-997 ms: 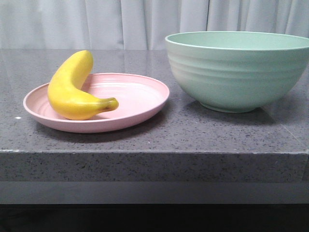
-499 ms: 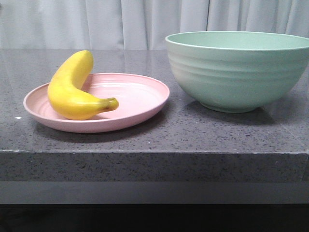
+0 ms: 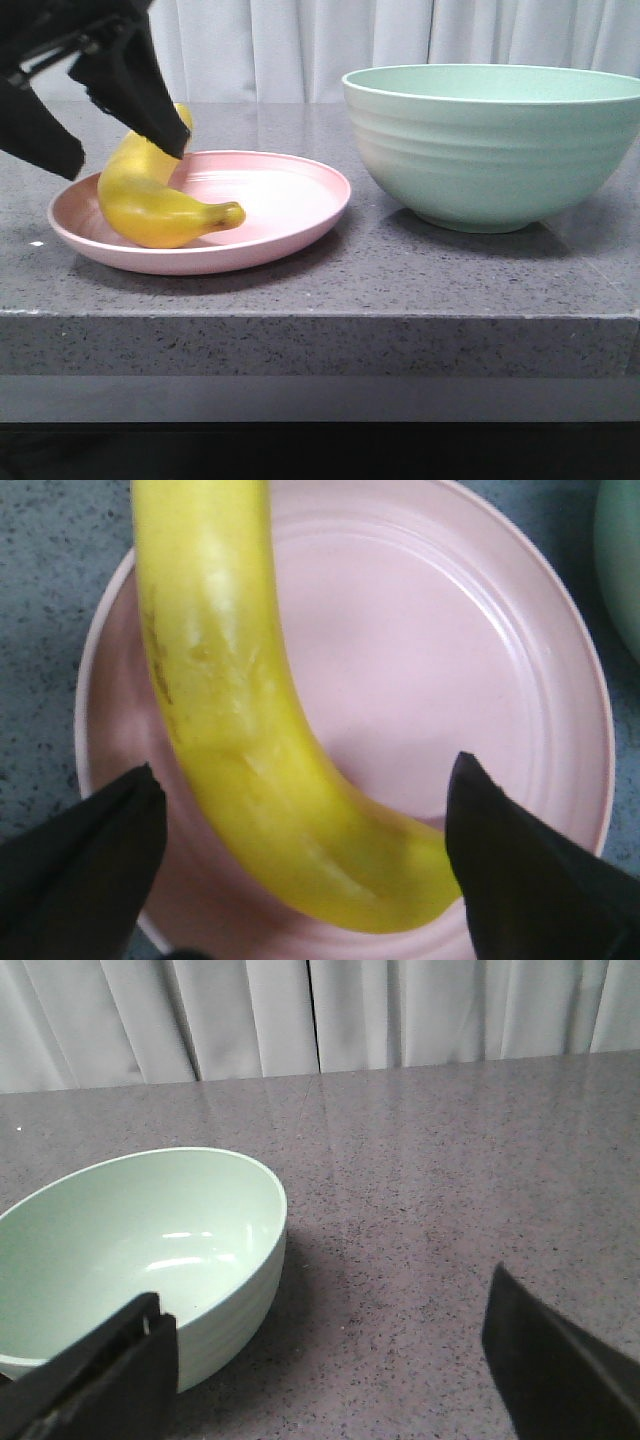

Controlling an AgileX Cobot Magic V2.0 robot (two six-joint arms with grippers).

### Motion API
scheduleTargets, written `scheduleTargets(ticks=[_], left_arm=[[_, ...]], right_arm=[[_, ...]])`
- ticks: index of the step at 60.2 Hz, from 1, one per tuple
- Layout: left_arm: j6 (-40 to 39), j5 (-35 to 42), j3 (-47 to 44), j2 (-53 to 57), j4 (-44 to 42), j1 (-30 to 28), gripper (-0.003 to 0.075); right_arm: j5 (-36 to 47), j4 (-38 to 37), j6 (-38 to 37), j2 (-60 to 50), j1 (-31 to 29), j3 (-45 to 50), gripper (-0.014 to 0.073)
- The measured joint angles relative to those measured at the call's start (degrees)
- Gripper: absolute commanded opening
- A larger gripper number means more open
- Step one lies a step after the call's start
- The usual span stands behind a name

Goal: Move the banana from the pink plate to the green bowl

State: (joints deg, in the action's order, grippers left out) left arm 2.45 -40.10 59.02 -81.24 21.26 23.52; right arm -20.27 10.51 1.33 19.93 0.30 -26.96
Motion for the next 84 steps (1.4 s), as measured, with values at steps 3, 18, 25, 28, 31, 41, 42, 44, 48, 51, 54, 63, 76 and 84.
scheduleTargets(ticks=[3, 18, 25, 28, 31, 41, 42, 44, 48, 51, 54, 63, 76, 84], left_arm=[[0.0, 0.1, 0.2, -0.9, 0.0, 0.0, 0.0564], [0.0, 0.6, 0.4, -4.0, 0.2, 0.0, 0.0564], [0.0, 1.6, 0.4, -4.1, 0.2, 0.0, 0.0554], [0.0, 2.0, 0.4, -4.1, 0.2, 0.0, 0.0531], [0.0, 2.2, 0.5, -4.1, 0.2, 0.0, 0.0497], [0.0, 3.0, 0.5, -4.1, 0.2, 0.0, 0.0368], [0.0, 3.2, 0.5, -4.1, 0.2, 0.0, 0.0359], [0.0, 3.4, 0.5, -4.1, 0.2, 0.0, 0.0342], [0.0, 4.0, 0.5, -4.1, 0.2, 0.0, 0.0308], [0.0, 4.6, 0.5, -4.1, 0.2, 0.0, 0.0275], [0.0, 4.8, 0.5, -4.1, 0.2, 0.0, 0.0248], [0.0, 6.0, 0.5, -4.2, 0.2, 0.0, 0.0154], [0.0, 6.6, 0.5, -4.2, 0.2, 0.0, 0.0101], [0.0, 7.3, 0.7, -4.2, 0.2, 0.0, 0.0093]], right_arm=[[0.0, 0.0, 0.0, 0.0, 0.0, 0.0, 0.0631], [0.0, 0.0, 0.0, 0.0, 0.0, 0.1, 0.0631], [0.1, 0.0, 0.0, 0.0, 0.0, 0.1, 0.0631], [0.1, 0.0, 0.0, 0.0, 0.0, 0.1, 0.0631], [0.1, 0.0, 0.0, 0.0, 0.0, 0.1, 0.0631], [0.1, 0.0, 0.0, 0.0, 0.0, 0.1, 0.0631], [0.1, 0.0, 0.0, 0.0, 0.0, 0.1, 0.0631], [0.1, 0.0, 0.0, 0.0, 0.0, 0.1, 0.0631], [0.1, 0.0, 0.0, 0.0, 0.0, 0.1, 0.0631], [0.1, 0.0, 0.0, 0.0, 0.0, 0.1, 0.0631], [0.1, 0.0, 0.0, 0.0, 0.0, 0.1, 0.0631], [0.1, 0.0, 0.0, 0.0, 0.0, 0.1, 0.0631], [0.1, 0.0, 0.0, 0.0, 0.0, 0.1, 0.0631], [0.1, 0.0, 0.0, 0.0, 0.0, 0.1, 0.0631]])
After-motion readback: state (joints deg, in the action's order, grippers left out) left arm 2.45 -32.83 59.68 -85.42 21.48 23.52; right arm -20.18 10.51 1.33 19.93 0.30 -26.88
